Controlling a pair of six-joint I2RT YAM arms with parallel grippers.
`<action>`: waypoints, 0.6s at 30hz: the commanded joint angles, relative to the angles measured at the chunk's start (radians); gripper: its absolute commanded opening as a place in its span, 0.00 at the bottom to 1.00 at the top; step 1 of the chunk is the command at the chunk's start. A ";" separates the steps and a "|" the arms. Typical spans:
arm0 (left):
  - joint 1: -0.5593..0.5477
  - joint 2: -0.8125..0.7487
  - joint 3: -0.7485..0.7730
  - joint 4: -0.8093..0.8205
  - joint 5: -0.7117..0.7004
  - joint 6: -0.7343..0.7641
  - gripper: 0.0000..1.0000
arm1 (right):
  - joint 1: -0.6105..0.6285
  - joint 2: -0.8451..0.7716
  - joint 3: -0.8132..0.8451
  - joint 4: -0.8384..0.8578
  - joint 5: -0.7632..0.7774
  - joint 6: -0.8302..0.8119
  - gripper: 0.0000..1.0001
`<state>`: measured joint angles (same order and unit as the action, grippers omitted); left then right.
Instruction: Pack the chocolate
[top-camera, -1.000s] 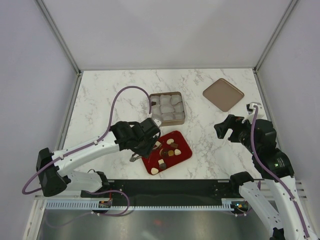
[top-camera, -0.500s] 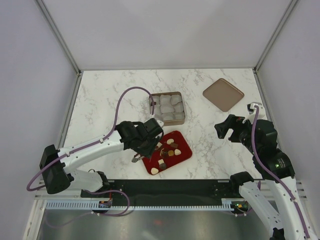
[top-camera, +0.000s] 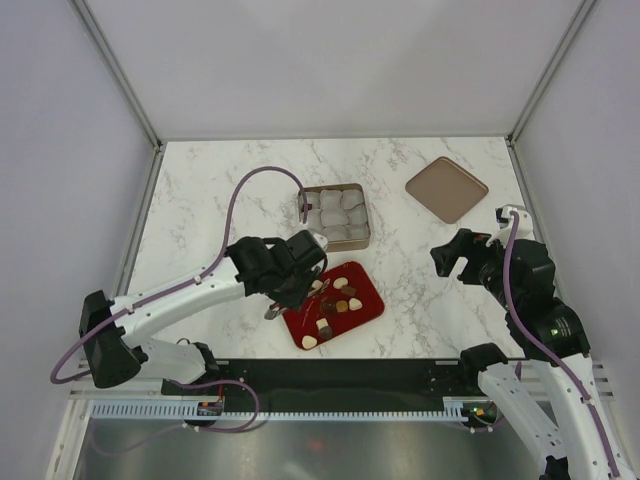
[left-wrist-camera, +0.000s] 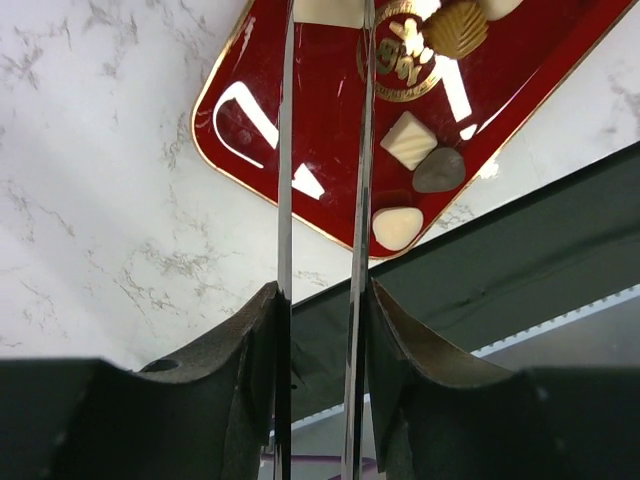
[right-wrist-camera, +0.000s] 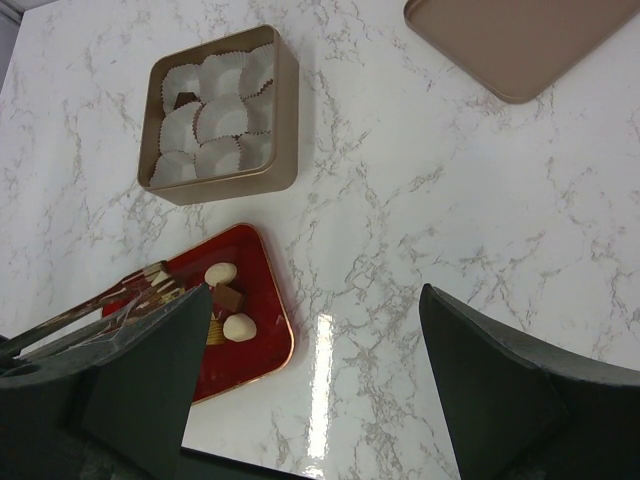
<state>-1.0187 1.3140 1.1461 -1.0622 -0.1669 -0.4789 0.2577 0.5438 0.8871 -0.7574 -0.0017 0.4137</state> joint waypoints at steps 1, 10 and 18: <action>-0.007 -0.019 0.125 -0.024 -0.039 -0.004 0.41 | 0.000 -0.012 0.030 0.010 0.011 -0.013 0.93; 0.049 0.171 0.435 -0.024 -0.075 0.137 0.42 | -0.001 -0.018 0.023 0.015 0.003 0.003 0.93; 0.215 0.366 0.667 -0.001 -0.042 0.246 0.42 | -0.002 -0.018 0.013 0.021 -0.024 0.008 0.93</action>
<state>-0.8642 1.6386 1.7271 -1.0904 -0.2066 -0.3222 0.2577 0.5354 0.8871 -0.7570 -0.0078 0.4149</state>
